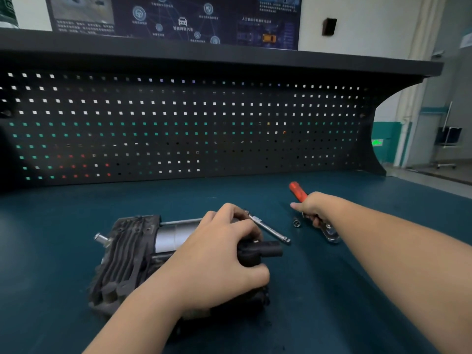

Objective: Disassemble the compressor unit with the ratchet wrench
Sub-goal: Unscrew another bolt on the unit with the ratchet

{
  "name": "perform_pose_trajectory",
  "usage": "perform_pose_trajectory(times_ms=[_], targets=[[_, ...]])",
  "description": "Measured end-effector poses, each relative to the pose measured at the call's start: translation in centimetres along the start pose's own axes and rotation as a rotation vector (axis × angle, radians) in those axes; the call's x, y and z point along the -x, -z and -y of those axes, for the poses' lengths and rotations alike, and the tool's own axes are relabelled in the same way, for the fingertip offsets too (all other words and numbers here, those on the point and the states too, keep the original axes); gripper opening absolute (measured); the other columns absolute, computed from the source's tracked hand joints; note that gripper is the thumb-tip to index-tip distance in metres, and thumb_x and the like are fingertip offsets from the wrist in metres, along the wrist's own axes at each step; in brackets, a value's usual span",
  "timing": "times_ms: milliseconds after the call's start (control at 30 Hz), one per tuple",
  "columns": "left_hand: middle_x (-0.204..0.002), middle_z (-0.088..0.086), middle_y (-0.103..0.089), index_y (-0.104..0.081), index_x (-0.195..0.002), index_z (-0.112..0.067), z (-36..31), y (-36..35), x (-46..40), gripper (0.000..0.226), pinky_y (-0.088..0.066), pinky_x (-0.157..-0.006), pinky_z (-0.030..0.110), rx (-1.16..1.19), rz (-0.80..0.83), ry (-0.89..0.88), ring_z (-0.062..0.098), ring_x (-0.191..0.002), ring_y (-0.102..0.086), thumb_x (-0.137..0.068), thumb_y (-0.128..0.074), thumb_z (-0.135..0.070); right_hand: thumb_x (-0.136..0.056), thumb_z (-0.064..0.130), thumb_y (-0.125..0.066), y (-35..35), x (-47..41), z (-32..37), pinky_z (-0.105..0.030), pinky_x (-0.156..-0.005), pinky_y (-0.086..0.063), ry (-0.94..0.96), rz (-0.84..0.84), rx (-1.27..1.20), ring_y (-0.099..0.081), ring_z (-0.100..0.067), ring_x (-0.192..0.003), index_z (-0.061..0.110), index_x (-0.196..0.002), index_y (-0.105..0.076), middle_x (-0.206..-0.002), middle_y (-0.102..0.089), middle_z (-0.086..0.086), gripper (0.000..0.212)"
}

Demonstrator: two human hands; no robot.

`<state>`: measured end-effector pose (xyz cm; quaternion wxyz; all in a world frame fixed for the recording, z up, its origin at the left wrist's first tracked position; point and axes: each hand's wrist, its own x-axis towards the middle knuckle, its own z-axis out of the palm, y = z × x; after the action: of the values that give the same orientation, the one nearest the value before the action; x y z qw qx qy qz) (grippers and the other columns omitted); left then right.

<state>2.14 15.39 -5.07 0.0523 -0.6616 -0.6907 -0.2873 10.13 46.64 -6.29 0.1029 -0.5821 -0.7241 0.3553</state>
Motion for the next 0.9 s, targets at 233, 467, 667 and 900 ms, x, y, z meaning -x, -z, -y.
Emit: perform_pose_trajectory(times_ms=[233,467,667,900], targets=[[-0.104,-0.028,-0.036,-0.052,-0.086,-0.036,-0.4,0.1,0.3,0.030,-0.038,-0.086,0.017,-0.016,-0.049,-0.028,-0.002,-0.107,-0.038,-0.062,-0.050,-0.054,-0.098,0.019,-0.048,3.6,4.5,1.3,-0.018,-0.043,-0.025,0.151,-0.123,-0.648,-0.031,-0.012,-0.047,0.011,-0.087,-0.042,-0.062,-0.035,-0.004,0.015],[-0.106,-0.019,-0.048,-0.063,-0.092,-0.026,-0.4,3.0,3.1,0.030,-0.043,-0.086,0.026,-0.037,-0.020,-0.144,0.001,-0.100,-0.049,-0.066,-0.057,-0.038,-0.085,0.069,-0.046,3.8,16.3,3.0,-0.025,-0.049,-0.042,0.377,0.260,-1.074,-0.053,-0.011,-0.051,0.018,-0.065,-0.055,-0.063,-0.060,0.002,0.056],[-0.115,-0.015,-0.052,-0.062,-0.112,-0.028,1.6,4.7,8.4,0.045,-0.043,-0.089,0.031,-0.031,-0.147,-0.115,0.006,-0.107,-0.054,-0.068,-0.056,-0.026,-0.084,0.068,-0.048,-1.8,20.3,3.4,-0.018,-0.033,-0.030,0.452,0.236,-1.079,-0.036,-0.009,-0.036,0.012,-0.070,-0.051,-0.061,-0.049,-0.003,0.057],[-0.112,-0.038,-0.044,-0.038,-0.105,-0.057,0.9,2.2,10.4,0.052,-0.033,-0.089,0.011,0.102,-0.282,0.257,-0.008,-0.114,-0.037,-0.059,-0.062,-0.062,-0.091,0.020,-0.064,-3.9,23.5,3.3,-0.018,-0.044,-0.050,0.322,0.471,-1.771,-0.046,-0.008,-0.039,0.010,-0.065,-0.053,-0.053,-0.052,0.001,0.029]])
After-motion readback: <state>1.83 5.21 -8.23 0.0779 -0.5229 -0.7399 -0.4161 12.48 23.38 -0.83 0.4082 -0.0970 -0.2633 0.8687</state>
